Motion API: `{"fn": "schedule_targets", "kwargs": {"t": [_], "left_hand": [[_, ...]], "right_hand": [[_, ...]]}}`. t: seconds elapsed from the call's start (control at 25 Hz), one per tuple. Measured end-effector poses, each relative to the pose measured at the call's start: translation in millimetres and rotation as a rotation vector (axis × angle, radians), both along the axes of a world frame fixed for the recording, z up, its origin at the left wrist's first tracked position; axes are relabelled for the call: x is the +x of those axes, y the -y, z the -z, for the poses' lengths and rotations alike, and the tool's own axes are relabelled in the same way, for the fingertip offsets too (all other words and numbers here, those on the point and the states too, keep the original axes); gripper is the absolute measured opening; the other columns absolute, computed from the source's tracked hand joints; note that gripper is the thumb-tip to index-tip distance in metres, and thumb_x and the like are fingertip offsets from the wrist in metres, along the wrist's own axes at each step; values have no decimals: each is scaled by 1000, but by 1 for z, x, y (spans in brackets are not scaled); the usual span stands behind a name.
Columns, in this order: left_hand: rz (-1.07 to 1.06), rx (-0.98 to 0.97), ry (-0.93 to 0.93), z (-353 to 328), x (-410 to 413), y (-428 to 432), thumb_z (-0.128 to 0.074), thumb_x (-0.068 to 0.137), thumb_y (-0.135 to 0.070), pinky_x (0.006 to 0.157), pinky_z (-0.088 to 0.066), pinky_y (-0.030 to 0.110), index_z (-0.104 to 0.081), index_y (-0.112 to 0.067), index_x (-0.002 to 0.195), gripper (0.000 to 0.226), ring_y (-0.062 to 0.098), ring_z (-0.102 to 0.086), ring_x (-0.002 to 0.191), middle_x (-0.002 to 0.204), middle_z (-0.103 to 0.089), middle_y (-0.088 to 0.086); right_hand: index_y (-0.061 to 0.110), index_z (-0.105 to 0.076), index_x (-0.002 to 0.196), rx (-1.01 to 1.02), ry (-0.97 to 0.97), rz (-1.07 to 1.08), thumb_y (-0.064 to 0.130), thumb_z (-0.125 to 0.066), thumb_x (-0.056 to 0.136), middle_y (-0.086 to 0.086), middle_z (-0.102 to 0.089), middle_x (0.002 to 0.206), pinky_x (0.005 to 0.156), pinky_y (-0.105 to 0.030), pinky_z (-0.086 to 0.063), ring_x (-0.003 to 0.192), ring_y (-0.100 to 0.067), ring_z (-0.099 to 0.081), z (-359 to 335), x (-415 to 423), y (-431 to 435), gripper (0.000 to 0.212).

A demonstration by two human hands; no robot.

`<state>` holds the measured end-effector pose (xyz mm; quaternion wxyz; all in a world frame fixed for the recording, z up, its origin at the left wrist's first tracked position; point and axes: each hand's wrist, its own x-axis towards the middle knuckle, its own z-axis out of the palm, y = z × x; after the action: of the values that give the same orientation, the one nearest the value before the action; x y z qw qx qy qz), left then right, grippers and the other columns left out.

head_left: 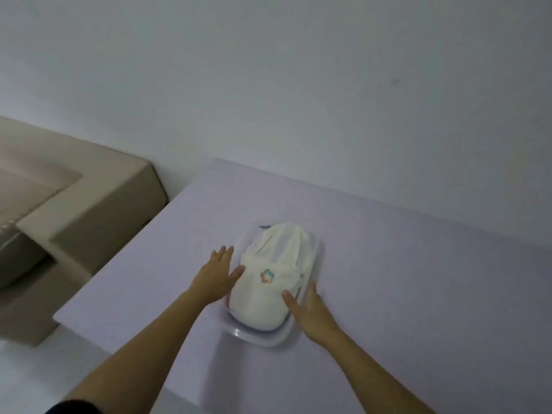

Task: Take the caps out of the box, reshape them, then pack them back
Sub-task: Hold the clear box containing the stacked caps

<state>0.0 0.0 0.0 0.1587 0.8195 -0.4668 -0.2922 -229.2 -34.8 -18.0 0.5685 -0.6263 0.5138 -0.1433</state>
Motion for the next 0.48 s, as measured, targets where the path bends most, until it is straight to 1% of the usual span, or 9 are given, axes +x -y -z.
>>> {"fn": "schedule_targets", "kwargs": {"t": [0.04, 0.08, 0.16, 0.2, 0.28, 0.36, 0.44, 0.48], "left_hand": [[-55, 21, -50, 4, 1, -3, -37, 96, -49, 118, -17, 43, -10, -11, 151, 72, 28, -12, 147, 160, -12, 9], [-123, 34, -121, 6, 1, -7, -40, 95, -49, 116, -20, 42, -12, -11, 151, 74, 29, -20, 145, 158, -18, 11], [-251, 23, -241, 14, -4, -16, -47, 94, -47, 112, -29, 42, -22, -10, 148, 70, 33, -35, 137, 151, -34, 14], [-294, 2, -261, 19, -8, -16, -48, 94, -44, 109, -33, 43, -29, -9, 145, 65, 34, -41, 132, 146, -41, 16], [-298, -30, -250, 17, -21, -14, -50, 94, -40, 105, -38, 44, -37, -7, 140, 58, 34, -47, 124, 138, -49, 18], [-254, -57, -237, 12, -40, -5, -49, 95, -38, 104, -39, 44, -39, -6, 140, 56, 35, -48, 124, 137, -50, 17], [-214, -79, -274, 10, -67, 4, -51, 94, -38, 104, -41, 45, -38, -6, 140, 58, 34, -49, 123, 137, -50, 17], [-199, -83, -307, 8, -81, 8, -53, 93, -39, 103, -42, 46, -38, -7, 140, 59, 34, -50, 122, 136, -50, 16]], "right_hand": [[24, -28, 139, 84, 58, 78, 63, -59, 77, 5, -47, 138, 100, -28, -39, 121, -15, -49, 4, 7, -3, 79], [22, -30, 138, 168, 101, 148, 51, -64, 81, 6, -50, 134, 97, -27, -40, 117, -15, -51, 10, 12, -5, 72], [19, -37, 137, 173, 102, 264, 28, -67, 84, -2, -56, 129, 96, -31, -44, 115, -21, -54, 17, 17, -9, 62], [17, -41, 134, 162, 85, 302, 20, -66, 84, -5, -58, 126, 96, -34, -46, 114, -25, -56, 18, 14, -9, 56], [16, -51, 123, 145, 80, 359, 12, -66, 81, -8, -63, 121, 96, -40, -48, 109, -27, -59, 17, 1, -3, 46], [21, -56, 113, 128, 110, 384, 10, -67, 76, -9, -66, 118, 96, -46, -49, 106, -27, -62, 16, -24, 5, 40], [26, -56, 113, 85, 131, 422, 8, -66, 77, -4, -66, 117, 98, -46, -48, 105, -24, -61, 3, -54, 8, 42], [25, -53, 117, 74, 143, 450, 4, -65, 80, 1, -63, 116, 99, -43, -47, 106, -21, -59, -4, -70, 7, 44]]}}
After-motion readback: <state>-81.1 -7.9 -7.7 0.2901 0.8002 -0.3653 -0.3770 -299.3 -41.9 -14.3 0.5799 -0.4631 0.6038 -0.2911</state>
